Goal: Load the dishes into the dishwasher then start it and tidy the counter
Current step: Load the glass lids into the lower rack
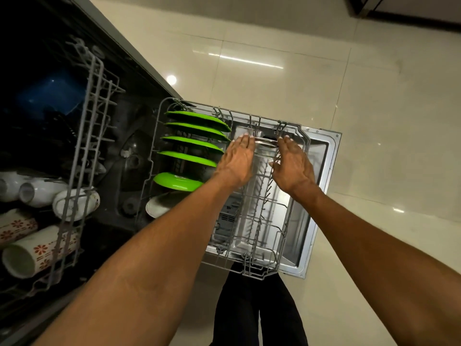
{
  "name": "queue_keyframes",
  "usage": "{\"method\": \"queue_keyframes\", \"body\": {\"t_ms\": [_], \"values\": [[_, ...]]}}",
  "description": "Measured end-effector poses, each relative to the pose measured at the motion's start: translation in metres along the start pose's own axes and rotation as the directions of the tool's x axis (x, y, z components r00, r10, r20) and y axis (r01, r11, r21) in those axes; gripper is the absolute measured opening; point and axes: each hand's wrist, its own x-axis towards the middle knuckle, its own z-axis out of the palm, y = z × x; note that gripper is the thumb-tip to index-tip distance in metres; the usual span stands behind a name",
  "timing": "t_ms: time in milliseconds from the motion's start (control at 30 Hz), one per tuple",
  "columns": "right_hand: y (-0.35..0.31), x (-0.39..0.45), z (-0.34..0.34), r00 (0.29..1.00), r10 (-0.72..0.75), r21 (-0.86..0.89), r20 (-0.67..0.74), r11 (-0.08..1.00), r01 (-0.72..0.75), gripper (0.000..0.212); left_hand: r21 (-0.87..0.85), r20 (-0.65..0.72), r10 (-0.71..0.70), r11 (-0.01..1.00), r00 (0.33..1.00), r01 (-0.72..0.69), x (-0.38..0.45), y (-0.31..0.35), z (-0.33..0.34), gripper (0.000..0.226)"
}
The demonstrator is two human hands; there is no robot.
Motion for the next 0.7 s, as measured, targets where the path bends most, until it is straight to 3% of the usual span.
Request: {"method": "queue_keyframes", "body": {"t_ms": [67, 167, 333, 567, 700], "values": [[-0.008, -0.017, -0.009, 0.999, -0.036, -0.015, 0.002, 0.999, 0.036, 0.075, -0.001, -0.013, -0.012, 1.0, 1.0, 0.012, -0.016, 0.001, -0.003, 0.1], [-0.029, -0.047, -0.027, 0.991, -0.134, 0.023, -0.011, 0.991, 0.134, 0.071, 0.013, -0.143, -0.047, 0.999, 0.989, 0.049, -0.05, 0.004, -0.015, 0.107], [-0.061, -0.094, -0.056, 0.928, -0.368, -0.109, -0.058, 0.927, 0.36, 0.071, -0.003, -0.31, -0.109, 0.994, 0.944, 0.114, -0.119, 0.012, -0.042, 0.098], [-0.119, -0.176, -0.085, 0.859, -0.513, -0.243, -0.005, 0.834, 0.496, 0.071, -0.136, -0.419, -0.223, 0.974, 0.88, 0.182, -0.233, 0.023, -0.058, 0.082], [-0.156, -0.23, -0.094, 0.802, -0.597, -0.278, 0.001, 0.77, 0.574, 0.069, -0.161, -0.51, -0.287, 0.958, 0.811, 0.238, -0.306, 0.007, -0.072, 0.076]]}}
